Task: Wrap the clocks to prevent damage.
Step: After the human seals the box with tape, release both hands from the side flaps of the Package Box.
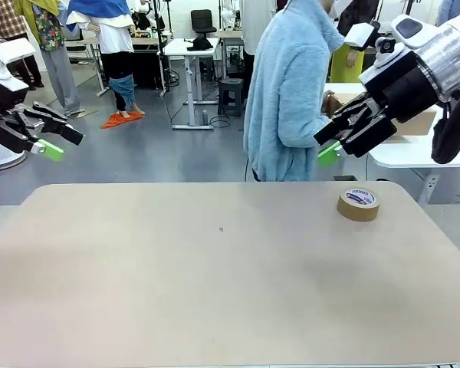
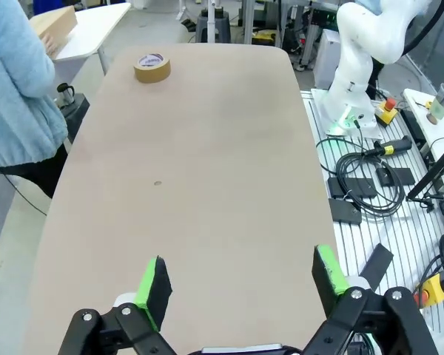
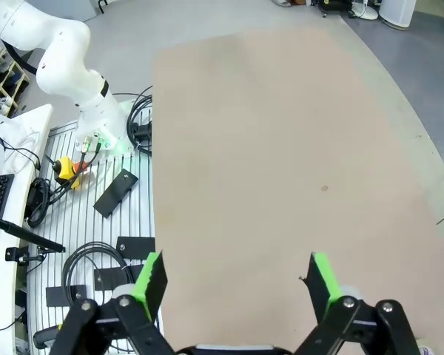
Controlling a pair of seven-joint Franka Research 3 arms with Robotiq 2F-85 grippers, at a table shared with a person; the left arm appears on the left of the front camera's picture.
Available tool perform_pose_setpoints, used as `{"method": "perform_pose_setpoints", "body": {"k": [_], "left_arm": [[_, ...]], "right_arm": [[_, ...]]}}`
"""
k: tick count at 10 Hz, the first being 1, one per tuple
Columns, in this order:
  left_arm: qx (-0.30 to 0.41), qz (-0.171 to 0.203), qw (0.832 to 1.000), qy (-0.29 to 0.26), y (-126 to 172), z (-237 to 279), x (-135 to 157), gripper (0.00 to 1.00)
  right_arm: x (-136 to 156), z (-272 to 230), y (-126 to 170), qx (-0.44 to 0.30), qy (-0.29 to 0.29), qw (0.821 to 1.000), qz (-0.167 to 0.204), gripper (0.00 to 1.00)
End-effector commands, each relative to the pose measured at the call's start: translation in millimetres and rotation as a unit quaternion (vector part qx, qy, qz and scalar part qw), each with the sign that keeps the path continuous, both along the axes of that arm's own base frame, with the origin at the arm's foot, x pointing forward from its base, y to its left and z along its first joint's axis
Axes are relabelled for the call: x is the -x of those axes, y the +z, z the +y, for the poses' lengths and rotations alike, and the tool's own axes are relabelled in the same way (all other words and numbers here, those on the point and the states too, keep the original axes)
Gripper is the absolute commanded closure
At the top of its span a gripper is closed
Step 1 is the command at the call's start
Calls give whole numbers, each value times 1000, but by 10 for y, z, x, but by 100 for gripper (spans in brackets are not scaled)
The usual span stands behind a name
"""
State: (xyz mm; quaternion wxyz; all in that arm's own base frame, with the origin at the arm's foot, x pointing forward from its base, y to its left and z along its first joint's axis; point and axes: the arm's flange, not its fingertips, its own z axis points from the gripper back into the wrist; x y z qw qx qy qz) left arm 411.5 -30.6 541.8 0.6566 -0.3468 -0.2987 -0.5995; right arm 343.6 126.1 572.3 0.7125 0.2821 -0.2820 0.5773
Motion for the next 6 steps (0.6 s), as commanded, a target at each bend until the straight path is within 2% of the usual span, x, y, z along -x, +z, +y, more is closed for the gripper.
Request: {"method": "perform_pose_setpoints", "body": {"k": [1,2,3,5,6], "left_arm": [[28,4,999,15,-10,-8,-23,0],[83,-6,996,37,-18,40,-18,0],[124,-24,991,53,-37,112,7,0],[163,-54,982,74,-75,241,53,0],[165,-59,981,83,-141,289,88,0]], "right_arm": [[2,-64,-63,-56,5,998,-18,0],[17,-165,-85,-125,-11,991,-44,0],[51,-248,-153,-154,-15,987,-50,0],[124,-402,-281,-191,-24,979,-62,0],[159,-468,-348,-193,-29,979,-53,0]]}}
